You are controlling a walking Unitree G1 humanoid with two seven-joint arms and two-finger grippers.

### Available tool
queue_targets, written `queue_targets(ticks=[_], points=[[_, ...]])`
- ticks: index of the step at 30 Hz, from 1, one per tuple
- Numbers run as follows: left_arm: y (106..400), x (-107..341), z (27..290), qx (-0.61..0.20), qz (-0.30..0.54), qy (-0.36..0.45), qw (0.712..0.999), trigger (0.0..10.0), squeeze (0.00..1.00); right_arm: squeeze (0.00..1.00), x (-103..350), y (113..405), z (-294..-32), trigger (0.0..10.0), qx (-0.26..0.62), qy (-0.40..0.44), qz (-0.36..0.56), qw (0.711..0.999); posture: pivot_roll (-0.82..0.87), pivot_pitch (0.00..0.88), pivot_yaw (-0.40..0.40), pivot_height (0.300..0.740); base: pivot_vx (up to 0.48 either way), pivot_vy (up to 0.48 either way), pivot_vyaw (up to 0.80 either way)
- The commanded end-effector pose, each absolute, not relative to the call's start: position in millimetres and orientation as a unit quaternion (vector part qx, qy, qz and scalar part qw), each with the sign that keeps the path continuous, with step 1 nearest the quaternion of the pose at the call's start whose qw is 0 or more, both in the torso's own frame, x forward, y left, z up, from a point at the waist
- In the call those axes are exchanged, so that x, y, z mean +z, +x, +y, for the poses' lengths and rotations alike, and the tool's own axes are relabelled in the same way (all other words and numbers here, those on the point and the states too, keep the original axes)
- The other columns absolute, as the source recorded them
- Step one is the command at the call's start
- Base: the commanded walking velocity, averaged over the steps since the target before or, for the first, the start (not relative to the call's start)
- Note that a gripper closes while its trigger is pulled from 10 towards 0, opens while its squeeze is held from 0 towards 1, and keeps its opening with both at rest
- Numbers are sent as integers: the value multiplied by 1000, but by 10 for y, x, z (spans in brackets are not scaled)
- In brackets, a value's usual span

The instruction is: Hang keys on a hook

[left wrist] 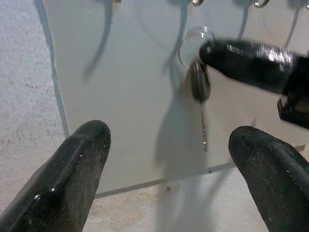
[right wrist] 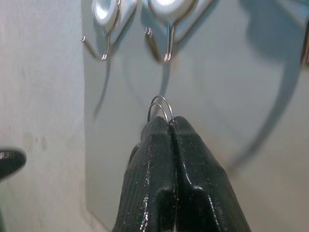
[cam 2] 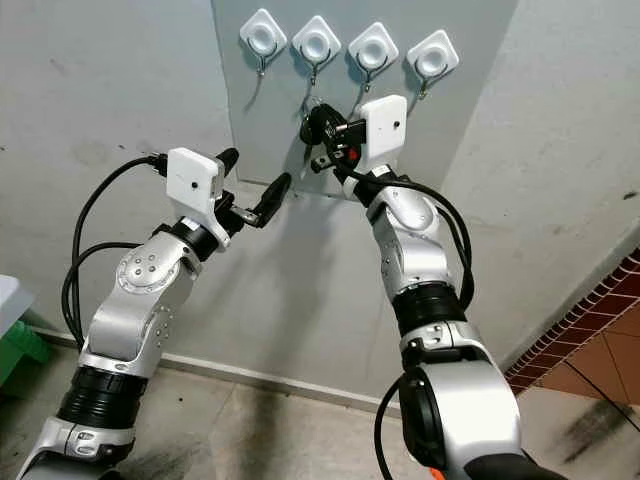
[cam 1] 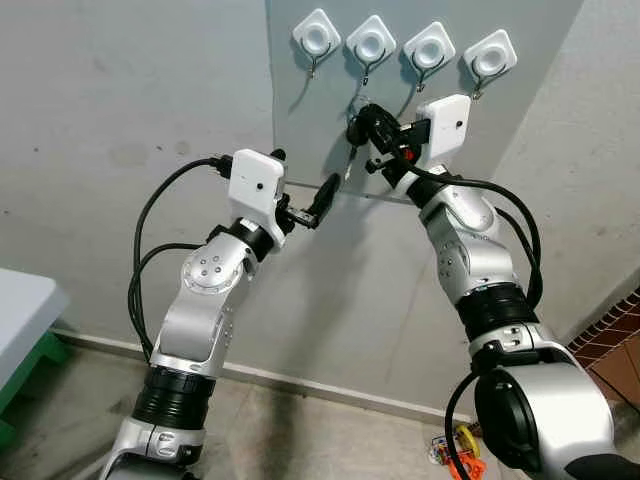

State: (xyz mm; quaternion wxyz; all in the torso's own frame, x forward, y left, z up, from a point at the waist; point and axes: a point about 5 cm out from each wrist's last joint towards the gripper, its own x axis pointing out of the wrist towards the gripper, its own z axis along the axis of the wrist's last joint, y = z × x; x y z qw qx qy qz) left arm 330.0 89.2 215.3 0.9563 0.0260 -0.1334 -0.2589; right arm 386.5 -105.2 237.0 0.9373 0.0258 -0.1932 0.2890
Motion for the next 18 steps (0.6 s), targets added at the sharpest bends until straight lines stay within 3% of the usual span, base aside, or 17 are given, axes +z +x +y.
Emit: queue_targets(ticks=[1,18], points=[[3273,2194,882,-265,-140,35,953,10000,0,0,2433,3846,-1079,10000,294,25,-207,933,57,57,-25,740,0,0,0],[3277,2226,884,-269,-144,40,951,10000,0,0,2677,3671,-1012,10000,345,102,-259,896,64,48,-18,740,0,0,0]])
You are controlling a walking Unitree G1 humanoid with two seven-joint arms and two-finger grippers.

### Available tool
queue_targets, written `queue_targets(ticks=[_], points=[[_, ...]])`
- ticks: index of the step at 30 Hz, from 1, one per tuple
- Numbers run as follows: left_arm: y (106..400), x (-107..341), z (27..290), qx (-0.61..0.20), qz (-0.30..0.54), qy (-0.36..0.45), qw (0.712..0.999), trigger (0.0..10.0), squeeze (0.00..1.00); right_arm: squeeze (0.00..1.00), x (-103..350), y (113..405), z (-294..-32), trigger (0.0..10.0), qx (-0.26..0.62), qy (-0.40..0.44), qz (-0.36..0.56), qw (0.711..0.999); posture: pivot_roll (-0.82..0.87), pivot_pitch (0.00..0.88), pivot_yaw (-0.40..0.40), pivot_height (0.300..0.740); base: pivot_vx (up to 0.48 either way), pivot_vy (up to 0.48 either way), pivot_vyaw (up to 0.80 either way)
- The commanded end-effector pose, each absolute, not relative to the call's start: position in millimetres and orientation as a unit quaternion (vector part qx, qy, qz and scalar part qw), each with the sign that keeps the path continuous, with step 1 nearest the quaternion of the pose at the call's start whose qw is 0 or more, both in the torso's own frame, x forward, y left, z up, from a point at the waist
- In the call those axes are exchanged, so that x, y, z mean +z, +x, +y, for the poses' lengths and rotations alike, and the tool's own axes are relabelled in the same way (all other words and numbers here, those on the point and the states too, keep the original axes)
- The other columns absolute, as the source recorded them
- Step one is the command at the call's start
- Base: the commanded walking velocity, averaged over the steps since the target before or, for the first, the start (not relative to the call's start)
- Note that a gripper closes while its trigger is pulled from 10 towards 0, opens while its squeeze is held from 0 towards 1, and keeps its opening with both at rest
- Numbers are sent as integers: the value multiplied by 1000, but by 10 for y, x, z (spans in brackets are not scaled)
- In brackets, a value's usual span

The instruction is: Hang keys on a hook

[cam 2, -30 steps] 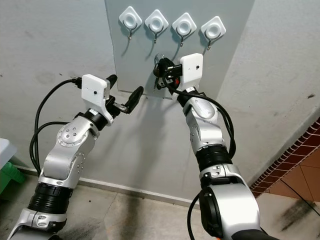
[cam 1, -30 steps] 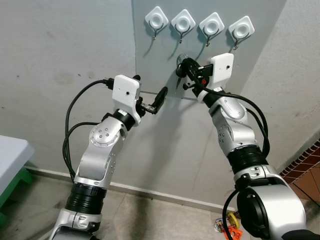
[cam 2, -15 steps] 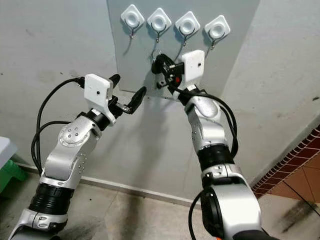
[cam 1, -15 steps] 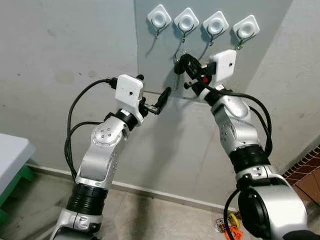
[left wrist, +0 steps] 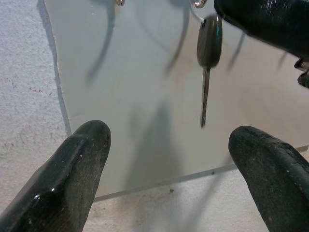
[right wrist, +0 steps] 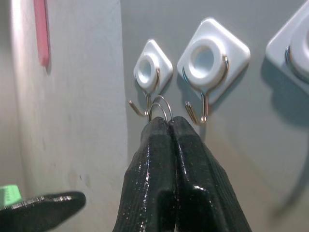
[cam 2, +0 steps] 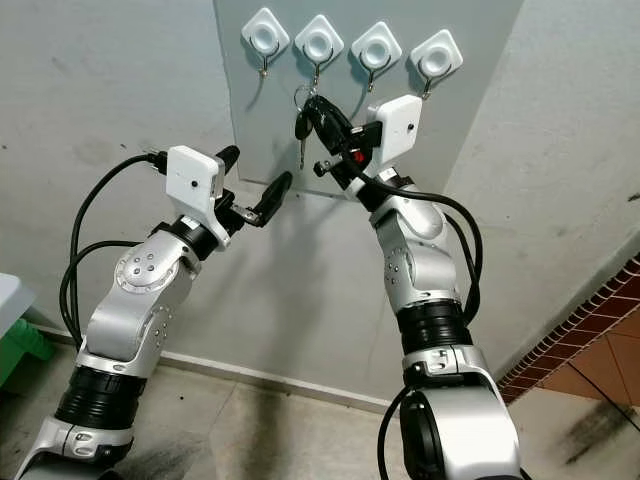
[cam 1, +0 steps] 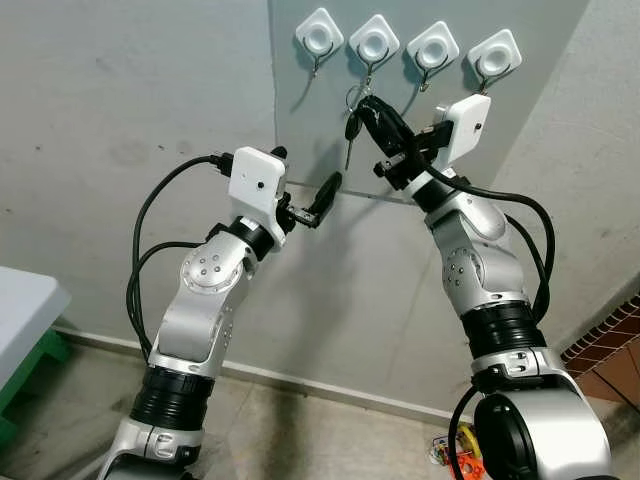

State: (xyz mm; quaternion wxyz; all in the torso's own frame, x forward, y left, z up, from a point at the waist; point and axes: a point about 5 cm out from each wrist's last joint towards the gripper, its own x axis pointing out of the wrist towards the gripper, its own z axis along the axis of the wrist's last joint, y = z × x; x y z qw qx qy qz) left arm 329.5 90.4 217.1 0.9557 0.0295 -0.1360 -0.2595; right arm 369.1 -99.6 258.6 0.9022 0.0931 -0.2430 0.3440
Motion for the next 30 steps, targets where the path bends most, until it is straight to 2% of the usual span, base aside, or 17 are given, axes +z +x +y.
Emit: queue_targets(ticks=[1,20,30], points=[[3275,2226,886,-270,-144,40,951,10000,0,0,2695,3667,-1010,10000,345,108,-260,895,64,49,-18,740,0,0,0],[3264,2222,919,-262,-140,36,954,10000,0,0,2781,3750,-1053,10000,333,233,-232,884,75,69,-28,740,0,0,0],[3269,2223,931,-258,-137,34,956,10000,0,0,2626,3735,-1064,10000,335,253,-200,885,73,78,-27,740,0,0,0]])
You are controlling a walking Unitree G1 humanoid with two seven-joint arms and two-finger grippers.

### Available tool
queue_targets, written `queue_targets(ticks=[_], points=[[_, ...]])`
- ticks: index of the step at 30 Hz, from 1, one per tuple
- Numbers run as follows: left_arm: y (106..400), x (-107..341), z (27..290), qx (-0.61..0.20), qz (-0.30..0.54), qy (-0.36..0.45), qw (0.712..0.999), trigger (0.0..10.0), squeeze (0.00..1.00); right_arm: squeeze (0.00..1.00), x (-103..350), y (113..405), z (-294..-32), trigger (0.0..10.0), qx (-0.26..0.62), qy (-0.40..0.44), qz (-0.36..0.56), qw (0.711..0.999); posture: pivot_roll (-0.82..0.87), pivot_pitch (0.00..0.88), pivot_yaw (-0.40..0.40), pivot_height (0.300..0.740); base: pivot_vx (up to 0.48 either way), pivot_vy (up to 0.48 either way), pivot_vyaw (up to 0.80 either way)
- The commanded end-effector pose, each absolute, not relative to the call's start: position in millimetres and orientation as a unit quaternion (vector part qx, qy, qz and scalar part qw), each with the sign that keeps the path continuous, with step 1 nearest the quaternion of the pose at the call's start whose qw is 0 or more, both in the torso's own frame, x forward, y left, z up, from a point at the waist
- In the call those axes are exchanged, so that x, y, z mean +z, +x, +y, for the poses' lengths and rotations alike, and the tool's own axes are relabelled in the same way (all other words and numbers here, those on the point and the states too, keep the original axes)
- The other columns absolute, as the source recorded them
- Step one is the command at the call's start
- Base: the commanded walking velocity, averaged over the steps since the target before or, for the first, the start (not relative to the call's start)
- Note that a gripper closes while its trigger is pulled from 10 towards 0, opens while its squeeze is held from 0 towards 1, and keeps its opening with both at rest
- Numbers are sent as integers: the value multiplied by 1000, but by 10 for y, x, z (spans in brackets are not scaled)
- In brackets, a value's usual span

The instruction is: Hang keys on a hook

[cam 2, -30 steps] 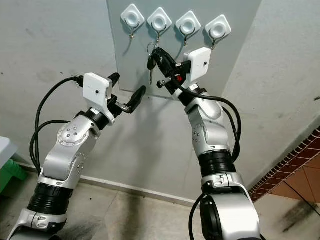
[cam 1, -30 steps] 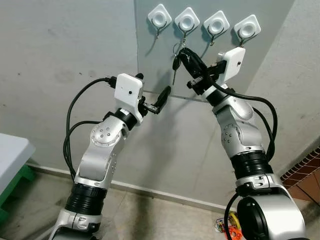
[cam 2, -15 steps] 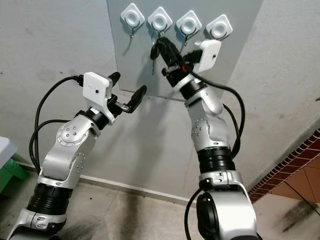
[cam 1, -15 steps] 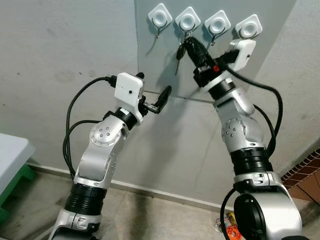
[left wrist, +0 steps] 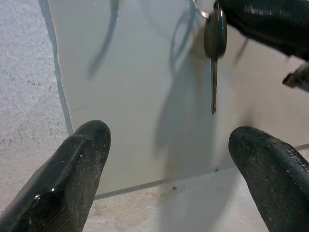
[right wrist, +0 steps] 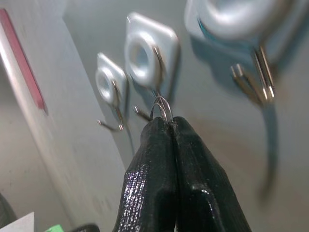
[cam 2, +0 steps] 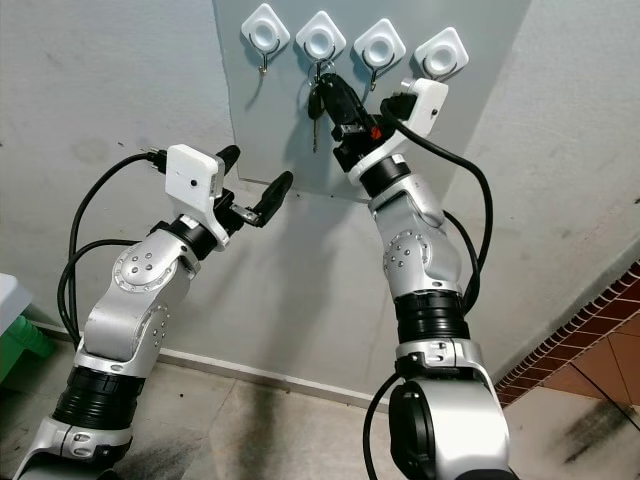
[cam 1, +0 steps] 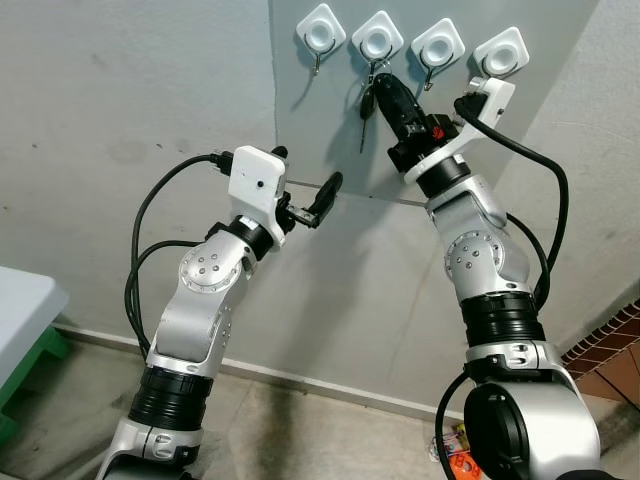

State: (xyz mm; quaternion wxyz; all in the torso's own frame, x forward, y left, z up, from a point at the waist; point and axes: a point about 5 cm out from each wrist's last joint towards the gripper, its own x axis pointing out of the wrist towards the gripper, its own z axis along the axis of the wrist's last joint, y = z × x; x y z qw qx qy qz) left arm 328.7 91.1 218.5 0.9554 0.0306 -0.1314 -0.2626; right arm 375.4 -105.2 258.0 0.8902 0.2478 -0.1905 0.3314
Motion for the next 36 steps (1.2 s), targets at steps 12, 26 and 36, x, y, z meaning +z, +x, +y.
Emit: queue_targets(ticks=[12,26,36], points=[[3288,2225,950,-256,-134,32,957,10000,0,0,2535,3727,-1092,10000,323,262,-187,890,68,76,-10,740,0,0,0],[3325,2250,922,-270,-133,38,953,10000,0,0,2516,3702,-1156,10000,307,272,-203,889,48,60,34,740,0,0,0],[3326,2237,897,-268,-133,36,953,10000,0,1000,2524,3657,-1166,10000,314,266,-224,883,48,51,28,740,0,0,0]])
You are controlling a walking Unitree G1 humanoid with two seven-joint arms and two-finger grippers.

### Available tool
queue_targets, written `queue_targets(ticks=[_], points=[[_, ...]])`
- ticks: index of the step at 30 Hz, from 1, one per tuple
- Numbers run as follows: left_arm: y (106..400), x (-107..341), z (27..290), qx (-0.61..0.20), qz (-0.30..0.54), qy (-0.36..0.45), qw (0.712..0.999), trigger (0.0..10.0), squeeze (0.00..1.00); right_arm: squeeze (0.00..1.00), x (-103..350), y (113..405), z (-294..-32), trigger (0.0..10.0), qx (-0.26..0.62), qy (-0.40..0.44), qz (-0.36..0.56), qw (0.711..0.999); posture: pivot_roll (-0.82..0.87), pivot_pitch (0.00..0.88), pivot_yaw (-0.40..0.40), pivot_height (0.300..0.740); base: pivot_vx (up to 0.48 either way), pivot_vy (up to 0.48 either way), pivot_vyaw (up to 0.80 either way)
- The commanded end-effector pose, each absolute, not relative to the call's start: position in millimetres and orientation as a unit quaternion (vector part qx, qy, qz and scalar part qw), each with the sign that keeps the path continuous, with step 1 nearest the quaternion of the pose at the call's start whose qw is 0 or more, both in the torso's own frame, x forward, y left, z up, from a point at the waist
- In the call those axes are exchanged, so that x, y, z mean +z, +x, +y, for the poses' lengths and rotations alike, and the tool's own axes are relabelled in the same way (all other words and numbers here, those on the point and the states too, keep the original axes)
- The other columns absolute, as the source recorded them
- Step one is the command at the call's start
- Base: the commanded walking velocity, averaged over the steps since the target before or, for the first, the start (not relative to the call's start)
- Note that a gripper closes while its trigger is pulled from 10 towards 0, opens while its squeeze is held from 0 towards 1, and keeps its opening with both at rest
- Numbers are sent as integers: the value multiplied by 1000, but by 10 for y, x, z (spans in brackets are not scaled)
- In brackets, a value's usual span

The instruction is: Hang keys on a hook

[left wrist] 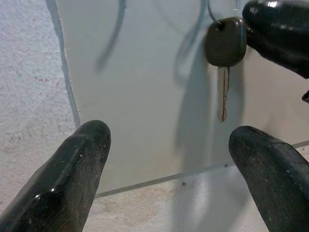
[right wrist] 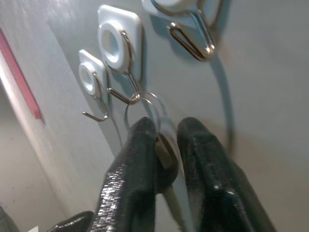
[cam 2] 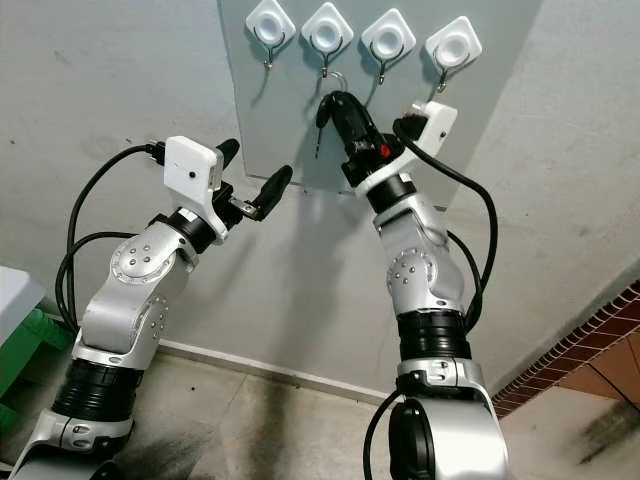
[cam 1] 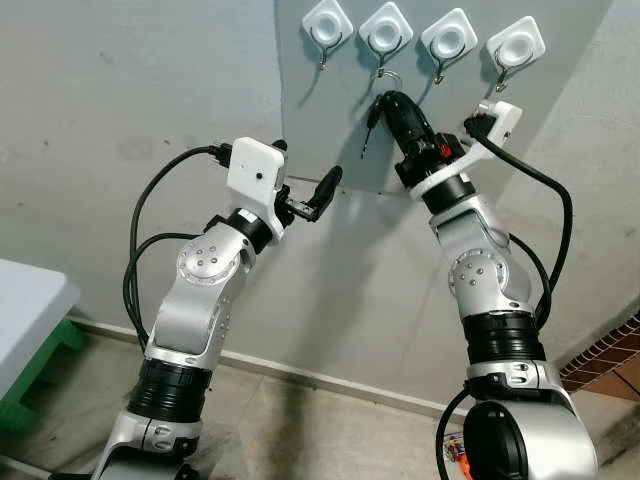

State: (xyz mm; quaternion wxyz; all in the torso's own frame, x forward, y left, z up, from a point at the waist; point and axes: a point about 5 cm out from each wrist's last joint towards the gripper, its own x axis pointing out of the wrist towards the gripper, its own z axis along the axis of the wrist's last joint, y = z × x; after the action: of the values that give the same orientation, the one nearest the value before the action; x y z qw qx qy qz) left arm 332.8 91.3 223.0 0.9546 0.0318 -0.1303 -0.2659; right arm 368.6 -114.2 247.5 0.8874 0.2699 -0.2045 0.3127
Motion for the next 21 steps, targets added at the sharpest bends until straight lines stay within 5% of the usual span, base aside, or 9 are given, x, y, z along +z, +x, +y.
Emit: queue_targets(ticks=[1,21], points=[[3327,2230,901,-265,-133,36,954,10000,0,1000,2520,3648,-1159,10000,316,267,-227,882,48,51,28,740,0,0,0],[3408,1711,1234,-168,-71,11,983,10000,0,1000,2004,3478,-1201,10000,254,258,-192,912,12,0,46,740,0,0,0]])
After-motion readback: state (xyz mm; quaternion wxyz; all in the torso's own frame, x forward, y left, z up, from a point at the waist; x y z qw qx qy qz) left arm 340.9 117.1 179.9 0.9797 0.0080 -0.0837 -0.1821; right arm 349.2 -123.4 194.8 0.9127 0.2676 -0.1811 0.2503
